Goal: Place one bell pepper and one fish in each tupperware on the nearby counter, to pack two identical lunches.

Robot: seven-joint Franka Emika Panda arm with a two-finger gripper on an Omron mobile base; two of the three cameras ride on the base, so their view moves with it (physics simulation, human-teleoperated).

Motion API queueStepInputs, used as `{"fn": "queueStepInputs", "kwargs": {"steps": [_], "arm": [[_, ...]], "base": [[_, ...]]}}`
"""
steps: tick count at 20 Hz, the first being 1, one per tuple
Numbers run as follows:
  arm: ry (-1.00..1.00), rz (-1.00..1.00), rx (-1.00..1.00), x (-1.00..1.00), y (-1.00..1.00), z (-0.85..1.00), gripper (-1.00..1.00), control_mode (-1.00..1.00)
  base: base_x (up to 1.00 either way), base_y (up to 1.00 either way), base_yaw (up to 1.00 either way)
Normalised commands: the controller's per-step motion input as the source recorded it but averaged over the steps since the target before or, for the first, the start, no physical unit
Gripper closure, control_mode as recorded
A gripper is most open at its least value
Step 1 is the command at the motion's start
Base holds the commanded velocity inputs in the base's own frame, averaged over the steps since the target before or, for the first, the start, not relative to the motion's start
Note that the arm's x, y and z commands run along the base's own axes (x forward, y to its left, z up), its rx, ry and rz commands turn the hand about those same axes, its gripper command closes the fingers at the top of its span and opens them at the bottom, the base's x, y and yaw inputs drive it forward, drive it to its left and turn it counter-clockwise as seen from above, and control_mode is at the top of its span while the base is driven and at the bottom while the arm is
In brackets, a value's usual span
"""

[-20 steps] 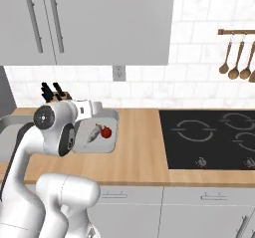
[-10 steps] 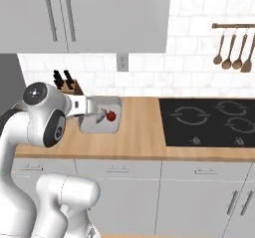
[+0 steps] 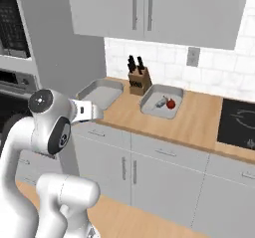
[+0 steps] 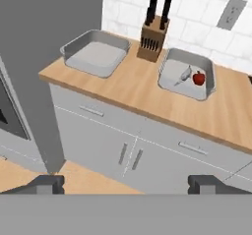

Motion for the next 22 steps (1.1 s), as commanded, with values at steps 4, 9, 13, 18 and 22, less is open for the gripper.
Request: {"fn": "queueStepInputs", "kwargs": {"steps": [4,9,13,18,22], "arm": [[0.00,0.00,0.00,0.00,0.00,0.00,-1.00,1.00],[0.00,0.00,0.00,0.00,0.00,0.00,-1.00,1.00],[0.00,0.00,0.00,0.00,0.00,0.00,-1.00,1.00],[0.00,0.00,0.00,0.00,0.00,0.00,-1.00,1.00],[0.00,0.00,0.00,0.00,0.00,0.00,-1.00,1.00]], "base": [[-0.57,0.13,0.82],[-0.56,0.36,0.79],[-0.40,0.62,0.79],[-0.28,0.96,0.72],[-0.02,1.00,0.53]]}}
